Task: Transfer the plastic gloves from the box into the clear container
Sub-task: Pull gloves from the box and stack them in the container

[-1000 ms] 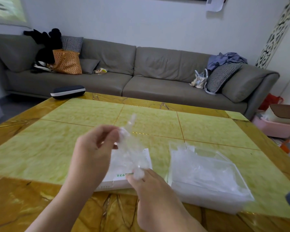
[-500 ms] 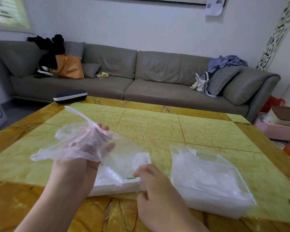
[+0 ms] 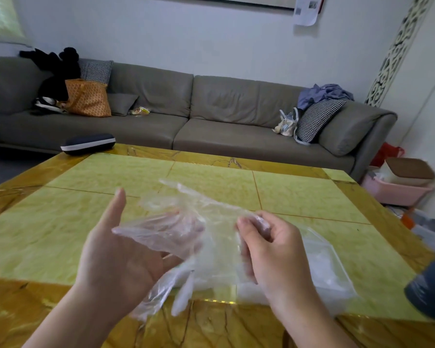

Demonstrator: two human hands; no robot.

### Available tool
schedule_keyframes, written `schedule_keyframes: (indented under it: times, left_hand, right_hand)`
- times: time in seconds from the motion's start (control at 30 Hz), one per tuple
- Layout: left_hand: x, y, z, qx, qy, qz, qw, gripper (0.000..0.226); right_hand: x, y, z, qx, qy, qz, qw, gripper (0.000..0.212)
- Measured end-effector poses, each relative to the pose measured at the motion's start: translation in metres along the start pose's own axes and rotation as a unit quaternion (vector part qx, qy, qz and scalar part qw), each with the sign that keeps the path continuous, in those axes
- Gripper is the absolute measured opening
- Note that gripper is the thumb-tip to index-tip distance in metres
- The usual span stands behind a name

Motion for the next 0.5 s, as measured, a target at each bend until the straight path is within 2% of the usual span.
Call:
schedule_keyframes:
  times: [0.07, 0.1, 0.17, 0.2, 0.27, 0.37, 0.4, 0.43, 0.47, 0.5]
  left_hand:
    - [-0.014, 0.003, -0.008, 0.035, -0.085, -0.062, 0.994, 0.081]
    - [-0.019, 0.004, -0.013, 0.032, -0.144, -0.075, 0.986, 0.066]
    - [-0.022, -0.002, -0.023, -0.014, -0.266, -0.041, 0.963, 0.025]
    - [-0.023, -0.006, -0.027, -0.027, -0.288, -0.015, 0.957, 0.014]
    - [-0.029, -0.011, -0.028, -0.047, -0.301, 0.029, 0.952, 0.010]
    - [-0.046, -0.016, -0.024, -0.102, -0.347, 0.043, 0.931, 0.012]
    - [-0.053, -0.015, -0.021, -0.139, -0.380, 0.052, 0.913, 0.014]
    - [-0.063, -0.011, -0.017, -0.195, -0.429, 0.067, 0.879, 0.015]
    - [-0.078, -0.003, -0.008, -0.278, -0.485, 0.079, 0.825, 0.014]
    - [-0.100, 0.009, -0.003, -0.371, -0.536, 0.075, 0.755, 0.014]
  right_hand:
    - [0.007, -0.001, -0.004, 0.038, 0.064, 0.004, 0.997, 0.035]
    - [0.009, -0.002, -0.004, 0.049, 0.091, 0.003, 0.995, 0.037]
    - [0.024, -0.006, -0.003, 0.055, 0.120, 0.017, 0.991, 0.043]
    - [0.035, -0.009, -0.004, 0.053, 0.125, 0.032, 0.990, 0.047]
    - [0.063, -0.015, -0.005, 0.043, 0.117, 0.065, 0.990, 0.050]
    - [0.109, -0.025, 0.000, -0.007, 0.077, 0.113, 0.991, 0.046]
    - [0.122, -0.027, 0.004, -0.020, 0.084, 0.126, 0.988, 0.046]
    - [0.136, -0.029, 0.007, -0.028, 0.105, 0.137, 0.985, 0.047]
    - [0.144, -0.031, 0.011, -0.032, 0.131, 0.145, 0.980, 0.046]
    - [0.151, -0.032, 0.016, -0.039, 0.160, 0.148, 0.975, 0.044]
Point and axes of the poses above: each hand's wrist, its own y-axis away from the middle knuckle, its own x-axis out of the back of the hand, z = x × y, the point moved 6 cm from there along -y, towards the middle knuckle, and after that the axes turned 5 degrees about -x, right-handed, at the moved point
